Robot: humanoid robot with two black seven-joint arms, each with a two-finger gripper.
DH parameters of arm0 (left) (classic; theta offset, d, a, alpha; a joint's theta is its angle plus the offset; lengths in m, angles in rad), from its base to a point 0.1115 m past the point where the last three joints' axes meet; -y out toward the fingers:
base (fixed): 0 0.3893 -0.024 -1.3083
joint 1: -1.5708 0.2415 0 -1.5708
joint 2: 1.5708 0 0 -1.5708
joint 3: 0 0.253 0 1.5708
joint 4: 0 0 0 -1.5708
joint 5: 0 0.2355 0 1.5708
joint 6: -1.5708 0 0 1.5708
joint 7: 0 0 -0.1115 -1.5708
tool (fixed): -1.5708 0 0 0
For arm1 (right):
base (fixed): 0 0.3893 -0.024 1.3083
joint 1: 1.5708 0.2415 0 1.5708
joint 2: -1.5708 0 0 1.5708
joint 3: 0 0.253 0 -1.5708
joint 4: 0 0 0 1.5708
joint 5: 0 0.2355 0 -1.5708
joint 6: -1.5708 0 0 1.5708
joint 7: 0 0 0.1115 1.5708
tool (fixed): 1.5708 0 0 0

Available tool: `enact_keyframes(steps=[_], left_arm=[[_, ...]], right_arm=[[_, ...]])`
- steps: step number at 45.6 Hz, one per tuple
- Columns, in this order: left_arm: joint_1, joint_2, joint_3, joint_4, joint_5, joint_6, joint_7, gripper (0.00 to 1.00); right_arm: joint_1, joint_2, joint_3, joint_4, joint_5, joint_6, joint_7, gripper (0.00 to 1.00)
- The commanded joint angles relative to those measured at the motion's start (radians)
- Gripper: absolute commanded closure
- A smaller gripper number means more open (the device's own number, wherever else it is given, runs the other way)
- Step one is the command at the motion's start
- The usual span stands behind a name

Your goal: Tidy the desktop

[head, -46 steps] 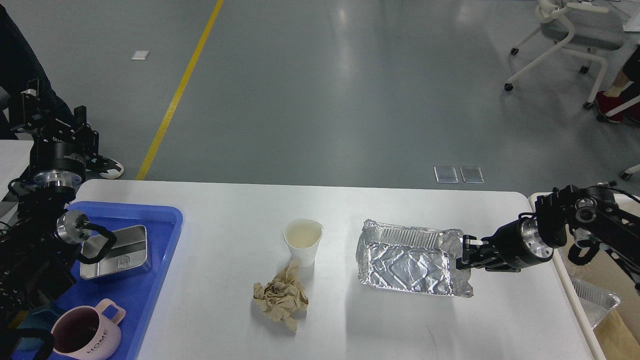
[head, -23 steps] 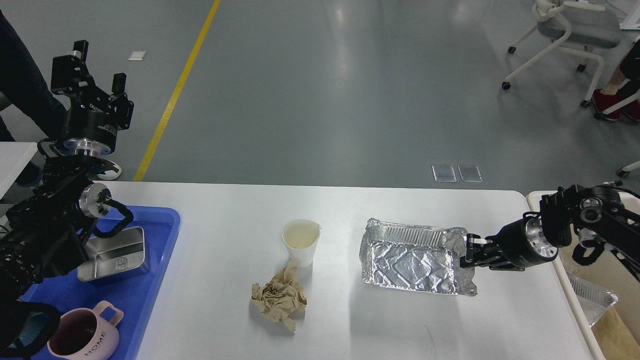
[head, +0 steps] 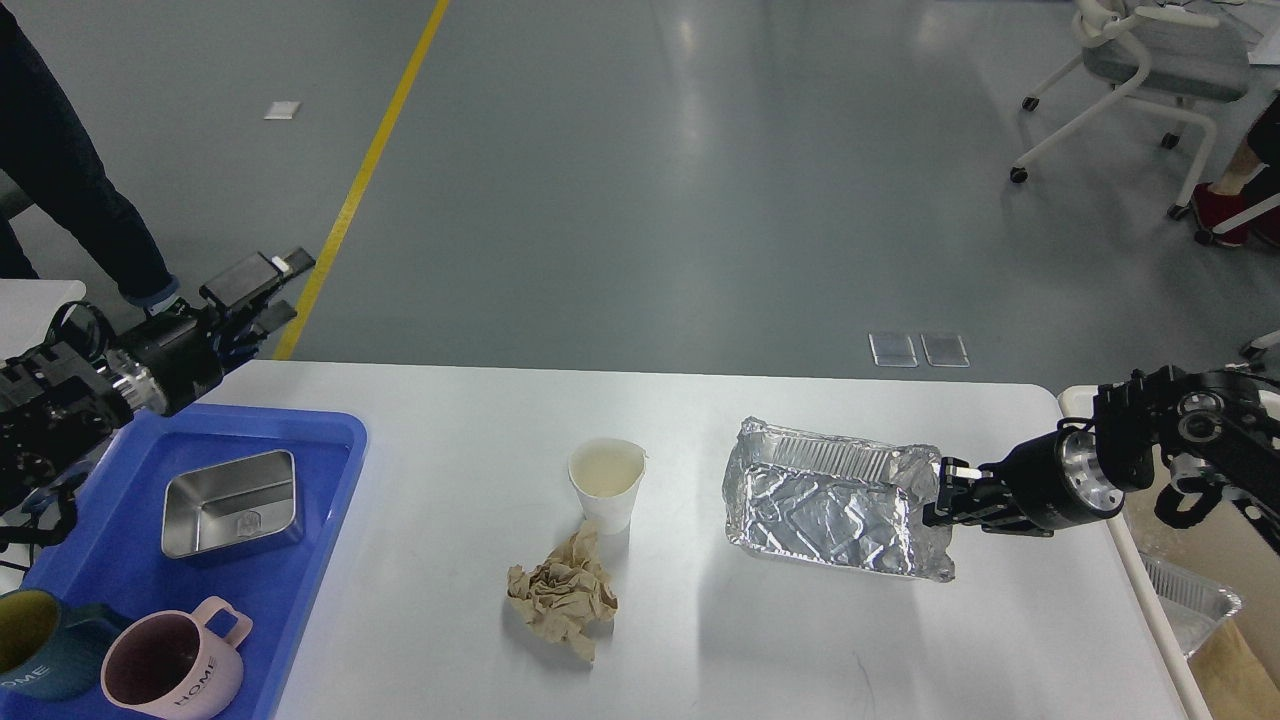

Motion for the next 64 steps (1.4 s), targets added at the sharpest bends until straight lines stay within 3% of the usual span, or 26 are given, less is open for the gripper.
enact_keyframes(steps=[1, 9, 27, 30, 37, 47, 55, 64], left_arm=[[0.054, 0.045, 0.045, -0.001, 0.109, 0.003, -0.013, 0.01], [0.081, 0.149, 0.111, -0.065, 0.275, 0.006, -0.034, 0.01], [-0.038, 0.626, 0.116, -0.421, 0.661, 0.014, -0.097, 0.01], [-0.066, 0.687, 0.114, -0.446, 0.743, 0.014, -0.120, 0.01], [-0.132, 0.801, 0.114, -0.447, 0.842, -0.004, -0.121, 0.01], [-0.285, 0.859, 0.108, -0.427, 0.930, -0.118, -0.121, 0.01], [-0.480, 0.856, 0.105, -0.406, 0.953, -0.170, -0.121, 0.01], [-0.730, 0.798, 0.103, -0.414, 1.070, -0.368, -0.121, 0.01]], right_arm=[[0.000, 0.004, 0.012, 0.000, 0.000, -0.001, 0.000, 1.00], [0.000, 0.010, 0.032, 0.000, 0.000, -0.001, 0.000, 1.00], [0.004, 0.047, 0.046, -0.002, -0.003, -0.013, 0.000, 1.00], [0.014, 0.050, 0.046, -0.002, -0.003, -0.018, 0.000, 1.00], [0.038, 0.050, 0.044, -0.002, -0.005, -0.018, -0.001, 1.00], [0.044, 0.058, 0.044, -0.002, -0.019, -0.019, -0.001, 1.00], [0.044, 0.052, 0.046, 0.000, -0.020, -0.021, -0.001, 1.00], [0.043, 0.047, 0.056, 0.000, -0.019, -0.022, -0.001, 1.00]])
